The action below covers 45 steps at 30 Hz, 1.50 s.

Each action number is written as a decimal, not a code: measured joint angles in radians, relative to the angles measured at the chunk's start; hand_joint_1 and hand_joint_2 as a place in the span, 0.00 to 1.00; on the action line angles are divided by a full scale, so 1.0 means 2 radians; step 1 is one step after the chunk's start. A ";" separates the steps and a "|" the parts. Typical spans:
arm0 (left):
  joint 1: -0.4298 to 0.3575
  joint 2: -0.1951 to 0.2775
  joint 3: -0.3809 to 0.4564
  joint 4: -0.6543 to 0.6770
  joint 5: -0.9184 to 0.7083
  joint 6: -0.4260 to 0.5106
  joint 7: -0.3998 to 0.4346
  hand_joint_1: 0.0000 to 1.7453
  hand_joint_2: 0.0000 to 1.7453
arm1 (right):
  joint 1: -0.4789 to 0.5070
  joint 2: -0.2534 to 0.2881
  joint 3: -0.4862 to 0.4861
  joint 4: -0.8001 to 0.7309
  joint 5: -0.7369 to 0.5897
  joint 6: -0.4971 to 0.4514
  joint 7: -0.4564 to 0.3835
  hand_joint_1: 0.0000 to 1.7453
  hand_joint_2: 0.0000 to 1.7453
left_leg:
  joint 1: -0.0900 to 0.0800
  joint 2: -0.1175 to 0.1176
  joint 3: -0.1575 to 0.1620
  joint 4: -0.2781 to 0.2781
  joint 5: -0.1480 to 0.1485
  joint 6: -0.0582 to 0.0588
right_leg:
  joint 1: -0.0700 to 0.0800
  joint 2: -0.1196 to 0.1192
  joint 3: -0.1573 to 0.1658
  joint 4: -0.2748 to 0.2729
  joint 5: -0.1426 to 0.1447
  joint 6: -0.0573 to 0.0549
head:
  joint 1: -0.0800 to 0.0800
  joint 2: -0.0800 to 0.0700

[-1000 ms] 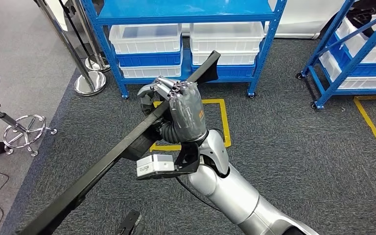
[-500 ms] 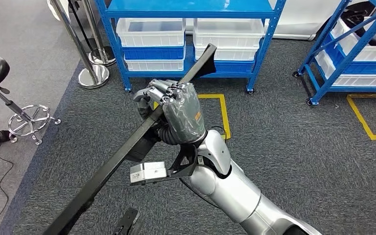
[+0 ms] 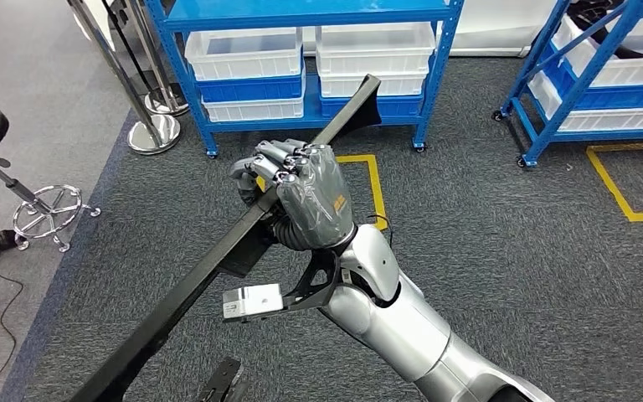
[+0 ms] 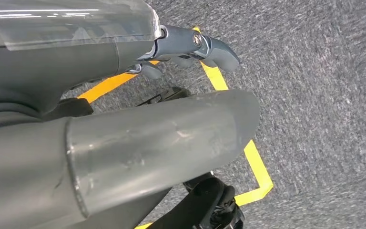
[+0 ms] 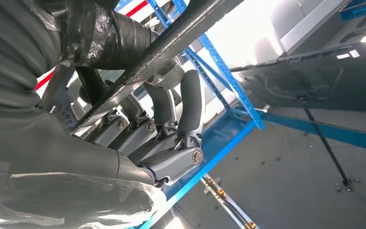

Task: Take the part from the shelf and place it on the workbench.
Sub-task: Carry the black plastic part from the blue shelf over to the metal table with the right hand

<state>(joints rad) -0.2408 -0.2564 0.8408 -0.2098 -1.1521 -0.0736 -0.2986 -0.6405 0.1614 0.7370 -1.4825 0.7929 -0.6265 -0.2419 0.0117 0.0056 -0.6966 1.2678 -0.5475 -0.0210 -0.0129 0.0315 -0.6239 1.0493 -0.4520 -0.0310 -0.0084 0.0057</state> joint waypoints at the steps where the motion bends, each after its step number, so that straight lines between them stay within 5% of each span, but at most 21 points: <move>1: 0.000 0.000 0.000 0.000 0.000 0.000 0.000 0.00 0.00 | 0.000 0.000 0.000 -0.001 -0.001 0.000 -0.001 1.00 1.00 | 0.000 -0.006 0.018 -0.032 0.016 0.003 | 0.000 0.005 -0.001 0.000 0.001 0.001 | 0.000 0.000; 3: 0.000 0.000 0.000 0.000 0.000 0.000 -0.001 0.00 0.00 | -0.001 0.000 0.000 -0.002 -0.001 0.000 -0.001 1.00 1.00 | 0.000 -0.029 0.053 -0.096 0.037 0.009 | -0.001 0.013 -0.003 0.001 0.004 0.005 | 0.000 0.000; 5: 0.000 0.001 0.000 0.000 0.000 0.000 -0.001 0.00 0.00 | -0.002 0.000 0.000 -0.003 -0.003 0.001 -0.002 1.00 1.00 | 0.000 -0.042 0.065 -0.121 0.039 0.013 | -0.003 0.022 -0.007 0.001 0.008 0.011 | 0.000 0.000; 7: 0.000 0.000 0.000 0.000 0.001 0.000 -0.002 0.00 0.00 | -0.002 0.000 0.000 -0.003 -0.006 0.002 -0.003 1.00 1.00 | -0.001 -0.033 0.066 -0.126 0.043 0.016 | -0.004 0.029 -0.011 -0.002 0.012 0.018 | 0.000 0.000; 9: 0.000 -0.001 0.000 0.000 0.002 0.000 -0.003 0.00 0.00 | -0.003 0.000 0.000 -0.004 -0.009 0.004 -0.005 1.00 1.00 | 0.001 -0.021 0.067 -0.134 0.049 0.021 | -0.002 0.017 -0.018 0.011 0.002 0.023 | 0.000 0.000; 12: 0.000 -0.002 0.000 0.000 0.004 0.000 -0.004 0.00 0.00 | -0.005 -0.001 0.000 -0.004 -0.010 0.008 -0.006 1.00 1.00 | 0.001 -0.002 0.066 -0.137 0.053 0.025 | -0.001 -0.008 -0.056 0.091 -0.043 0.027 | 0.000 0.000; 14: 0.001 -0.002 0.000 0.000 0.005 0.000 -0.004 0.00 0.00 | -0.005 -0.002 0.000 -0.004 -0.010 0.009 -0.006 1.00 1.00 | 0.000 0.011 0.063 -0.135 0.053 0.025 | -0.002 -0.012 -0.069 0.124 -0.051 0.029 | 0.000 0.000; 15: 0.002 -0.003 0.000 0.000 0.006 0.000 -0.004 0.00 0.00 | -0.005 -0.003 0.000 -0.004 -0.010 0.009 -0.007 1.00 1.00 | 0.000 0.016 0.061 -0.133 0.052 0.025 | -0.003 -0.014 -0.063 0.115 -0.042 0.030 | 0.000 0.000; 18: 0.001 -0.007 0.000 0.000 0.009 0.000 -0.005 0.00 0.00 | -0.006 -0.004 0.000 -0.004 -0.010 0.010 -0.007 1.00 1.00 | -0.001 0.031 0.058 -0.124 0.048 0.020 | -0.002 -0.035 -0.013 0.029 -0.009 0.027 | 0.000 0.000; 20: 0.001 -0.008 0.000 0.000 0.010 0.000 -0.006 0.00 0.00 | -0.008 -0.004 0.001 -0.004 -0.010 0.010 -0.007 1.00 1.00 | -0.004 0.038 0.057 -0.120 0.045 0.015 | 0.001 -0.044 -0.001 0.003 -0.005 0.021 | 0.000 0.000; 22: 0.001 -0.009 0.000 0.000 0.011 0.000 -0.007 0.00 0.00 | -0.008 -0.004 0.001 -0.004 -0.011 0.011 -0.007 1.00 1.00 | -0.004 0.046 0.057 -0.120 0.045 0.009 | 0.002 -0.036 -0.003 0.004 -0.002 0.014 | 0.000 0.000; 24: 0.000 -0.009 0.000 0.000 0.011 0.000 -0.007 0.00 0.00 | -0.008 -0.005 0.001 -0.004 -0.011 0.010 -0.007 1.00 1.00 | -0.002 0.039 0.055 -0.110 0.035 0.005 | 0.001 -0.027 -0.004 0.001 0.001 0.008 | 0.000 0.000; 27: 0.001 -0.008 0.000 0.000 0.012 0.001 -0.007 0.00 0.00 | -0.007 -0.006 0.001 -0.004 -0.010 0.010 -0.007 1.00 1.00 | 0.001 0.009 0.021 -0.032 -0.012 -0.001 | -0.001 -0.013 -0.006 -0.001 0.006 0.001 | 0.000 0.000; 29: 0.003 -0.007 0.000 0.000 0.014 0.002 -0.007 0.00 0.00 | -0.004 -0.007 0.001 -0.004 -0.010 0.009 -0.007 1.00 1.00 | 0.001 0.002 0.000 0.016 -0.027 -0.001 | 0.001 -0.001 -0.008 0.000 0.007 0.000 | 0.000 0.000; 31: 0.004 -0.006 0.001 0.000 0.017 0.003 -0.008 0.00 0.00 | -0.001 -0.008 0.001 -0.004 -0.013 0.009 -0.009 1.00 1.00 | 0.000 -0.002 0.012 -0.007 -0.004 0.002 | 0.002 0.013 -0.009 0.002 0.008 0.001 | 0.000 0.000; 33: 0.003 -0.002 0.001 0.000 0.019 0.006 -0.011 0.00 0.00 | -0.001 -0.008 0.001 -0.005 -0.017 0.009 -0.012 1.00 1.00 | 0.000 -0.020 0.044 -0.074 0.028 0.010 | 0.003 0.025 -0.009 0.003 0.009 0.003 | 0.000 0.000; 35: 0.003 0.002 0.001 0.000 0.020 0.007 -0.014 0.00 0.00 | -0.001 -0.008 0.001 -0.006 -0.019 0.008 -0.014 1.00 1.00 | -0.001 -0.036 0.063 -0.114 0.037 0.015 | 0.001 0.035 -0.012 0.002 0.012 0.007 | 0.000 0.000; 37: 0.002 0.004 0.002 0.000 0.021 0.008 -0.016 0.00 0.00 | -0.002 -0.007 0.001 -0.007 -0.021 0.008 -0.016 1.00 1.00 | -0.002 -0.033 0.067 -0.124 0.037 0.018 | -0.003 0.046 -0.015 -0.001 0.017 0.015 | 0.000 0.000; 40: 0.001 0.006 0.003 0.000 0.024 0.010 -0.019 0.00 0.00 | -0.003 -0.007 0.001 -0.008 -0.029 0.007 -0.020 1.00 1.00 | 0.000 -0.015 0.073 -0.140 0.048 0.024 | -0.001 0.023 -0.025 0.013 0.006 0.022 | 0.000 0.000; 43: 0.003 0.010 0.005 0.000 0.028 0.010 -0.020 0.00 0.00 | -0.004 -0.007 0.001 -0.008 -0.035 0.007 -0.021 1.00 1.00 | 0.000 0.005 0.072 -0.144 0.051 0.027 | -0.001 -0.008 -0.065 0.097 -0.039 0.026 | 0.000 0.000; 45: 0.005 0.012 0.006 0.000 0.029 0.010 -0.021 0.00 0.00 | -0.002 -0.008 0.001 -0.007 -0.036 0.008 -0.021 1.00 1.00 | -0.001 0.019 0.070 -0.141 0.049 0.026 | -0.004 -0.013 -0.075 0.122 -0.042 0.029 | 0.000 0.000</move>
<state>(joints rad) -0.2299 -0.2322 0.8530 -0.2098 -1.0936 -0.0530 -0.3398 -0.6454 0.1460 0.7399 -1.4967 0.7218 -0.6114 -0.2834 0.0106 0.0435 -0.5564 0.9853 -0.4485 0.0307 -0.0205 0.0056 -0.7737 1.2942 -0.5358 0.0275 -0.0082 0.0057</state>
